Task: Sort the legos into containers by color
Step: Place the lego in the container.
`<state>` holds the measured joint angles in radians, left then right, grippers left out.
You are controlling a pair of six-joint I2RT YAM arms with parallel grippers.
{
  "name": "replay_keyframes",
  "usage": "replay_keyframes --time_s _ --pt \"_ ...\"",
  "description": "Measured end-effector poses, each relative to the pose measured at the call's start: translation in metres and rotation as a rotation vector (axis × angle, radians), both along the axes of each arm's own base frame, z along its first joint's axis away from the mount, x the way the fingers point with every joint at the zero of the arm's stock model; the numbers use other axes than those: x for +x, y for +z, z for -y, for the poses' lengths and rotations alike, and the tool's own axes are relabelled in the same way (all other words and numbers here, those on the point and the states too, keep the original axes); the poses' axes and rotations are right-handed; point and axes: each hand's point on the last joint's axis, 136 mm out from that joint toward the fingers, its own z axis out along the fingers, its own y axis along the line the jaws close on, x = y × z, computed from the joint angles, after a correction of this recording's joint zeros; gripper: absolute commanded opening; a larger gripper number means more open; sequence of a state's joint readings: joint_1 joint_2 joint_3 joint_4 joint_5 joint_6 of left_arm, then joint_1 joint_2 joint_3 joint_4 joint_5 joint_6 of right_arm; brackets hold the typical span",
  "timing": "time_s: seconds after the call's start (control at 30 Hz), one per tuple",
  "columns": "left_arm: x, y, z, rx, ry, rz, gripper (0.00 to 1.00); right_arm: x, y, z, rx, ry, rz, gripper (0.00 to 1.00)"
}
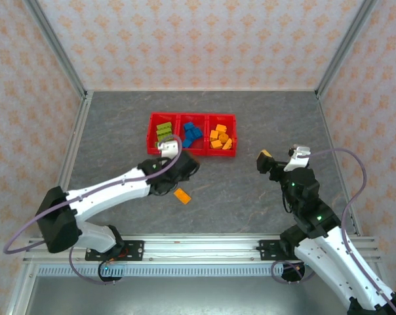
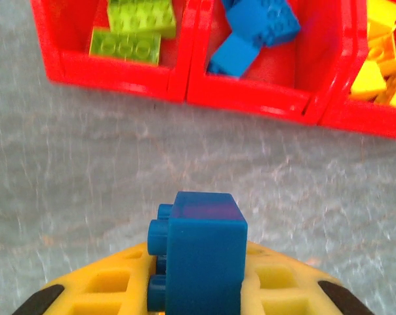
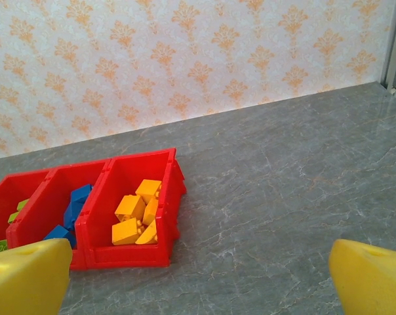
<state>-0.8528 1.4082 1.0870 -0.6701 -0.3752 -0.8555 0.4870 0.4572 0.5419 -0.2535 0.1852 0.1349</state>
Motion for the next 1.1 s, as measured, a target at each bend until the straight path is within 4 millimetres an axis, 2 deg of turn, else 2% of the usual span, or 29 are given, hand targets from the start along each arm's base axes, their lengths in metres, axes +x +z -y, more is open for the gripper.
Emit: replay_keyframes --time_s 0.17,0.3,0.47,0.67,0.77,0.8,0.87,0.9,0.93,1.1 --pt "0.063 0.023 0.011 0.057 -0.01 0.024 0.27 0.0 0.0 0.001 -0.001 -0.003 0.0 1.0" --pt "0.103 0.025 0.021 0.076 -0.042 0.01 0.27 0.0 0.0 0.002 -0.002 -0.009 0.001 1.0" --pt "0.144 0.006 0.039 0.1 -0.085 -0.03 0.27 0.0 0.0 0.002 -0.003 -0.014 0.002 1.0" --pt "0.176 -0.036 0.05 0.116 -0.111 -0.108 0.3 0.0 0.0 0.003 -0.004 -0.018 0.002 1.0" --pt "0.182 -0.048 0.043 0.117 -0.099 -0.131 0.4 0.0 0.0 0.003 -0.004 -0.018 0.003 1.0" --pt "0.183 -0.049 0.04 0.114 -0.095 -0.134 0.48 0.0 0.0 0.003 -0.004 -0.018 0.002 1.0" --pt "0.188 -0.046 0.037 0.103 -0.085 -0.128 0.61 0.0 0.0 0.003 -0.004 -0.018 0.003 1.0" --pt "0.191 -0.043 0.035 0.097 -0.082 -0.12 0.72 0.0 0.0 0.003 -0.004 -0.018 0.003 1.0" --pt "0.193 -0.042 0.034 0.094 -0.08 -0.115 0.79 0.0 0.0 0.003 -0.004 -0.018 0.002 1.0" --pt "0.197 -0.034 0.028 0.087 -0.08 -0.104 0.99 0.0 0.0 0.003 -0.005 -0.019 0.002 1.0"
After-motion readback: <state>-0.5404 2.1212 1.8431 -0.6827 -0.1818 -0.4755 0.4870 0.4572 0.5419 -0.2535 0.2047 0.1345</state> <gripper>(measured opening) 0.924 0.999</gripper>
